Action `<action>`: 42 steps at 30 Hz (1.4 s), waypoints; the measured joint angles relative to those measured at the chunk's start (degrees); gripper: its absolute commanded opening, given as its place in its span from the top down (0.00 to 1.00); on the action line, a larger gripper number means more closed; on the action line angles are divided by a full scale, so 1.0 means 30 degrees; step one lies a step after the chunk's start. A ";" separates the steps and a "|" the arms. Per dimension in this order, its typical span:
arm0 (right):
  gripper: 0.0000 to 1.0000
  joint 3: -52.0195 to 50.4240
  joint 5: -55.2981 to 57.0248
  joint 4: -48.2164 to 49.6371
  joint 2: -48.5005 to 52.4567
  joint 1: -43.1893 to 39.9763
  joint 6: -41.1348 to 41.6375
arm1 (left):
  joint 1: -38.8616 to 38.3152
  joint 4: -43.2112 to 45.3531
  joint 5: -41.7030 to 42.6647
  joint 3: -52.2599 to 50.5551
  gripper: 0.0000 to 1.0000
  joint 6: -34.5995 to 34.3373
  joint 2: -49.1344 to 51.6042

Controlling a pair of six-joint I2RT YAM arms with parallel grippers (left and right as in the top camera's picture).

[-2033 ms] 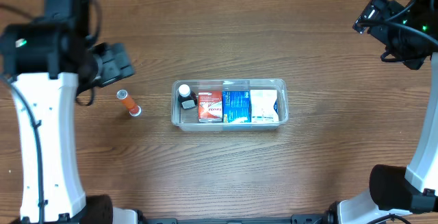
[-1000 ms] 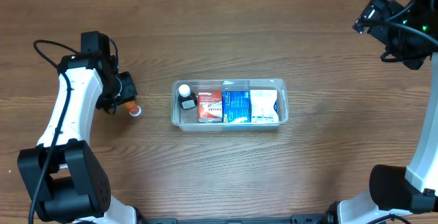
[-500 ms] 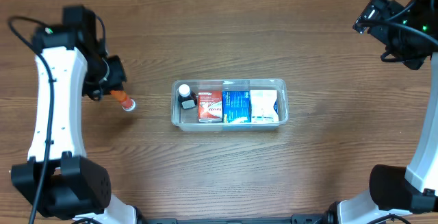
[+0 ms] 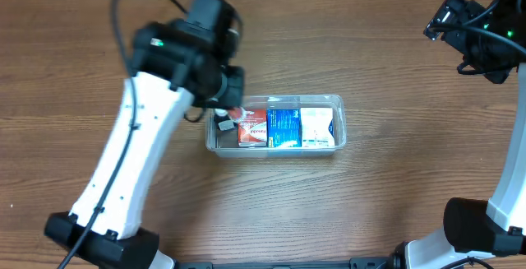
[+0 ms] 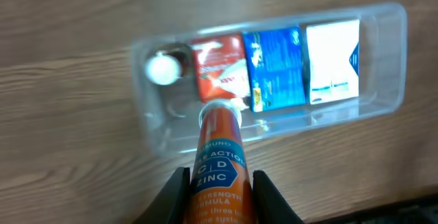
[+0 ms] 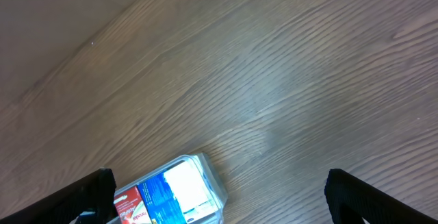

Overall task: Pack container
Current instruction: 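Lower the orange tube into the container beside the bottle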

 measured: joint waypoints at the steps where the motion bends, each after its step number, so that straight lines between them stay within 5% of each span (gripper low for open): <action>1: 0.00 0.0000 0.0000 -0.0007 0.0000 0.0000 0.0000 | -0.0452 0.0328 -0.0022 -0.0780 0.94 -0.0197 0.0000; 17: 0.00 0.0000 0.0000 0.0000 0.0000 0.0000 0.0000 | -0.0969 0.6659 -0.2827 -1.0178 0.89 -0.1224 -0.0007; 26: 0.00 0.0000 0.0007 -0.0015 0.0000 0.0000 0.0000 | -0.0969 0.8692 -0.3359 -1.1234 0.82 -0.1231 -0.0007; 33: 0.00 0.0000 -0.0007 -0.0015 0.0000 0.0000 0.0000 | -0.0969 0.9326 -0.3679 -1.1249 0.50 -0.1377 -0.0007; 42: 0.00 0.0000 0.0000 -0.0015 0.0000 0.0000 0.0000 | -0.0969 0.9180 -0.3738 -1.1227 0.43 -0.1377 -0.0007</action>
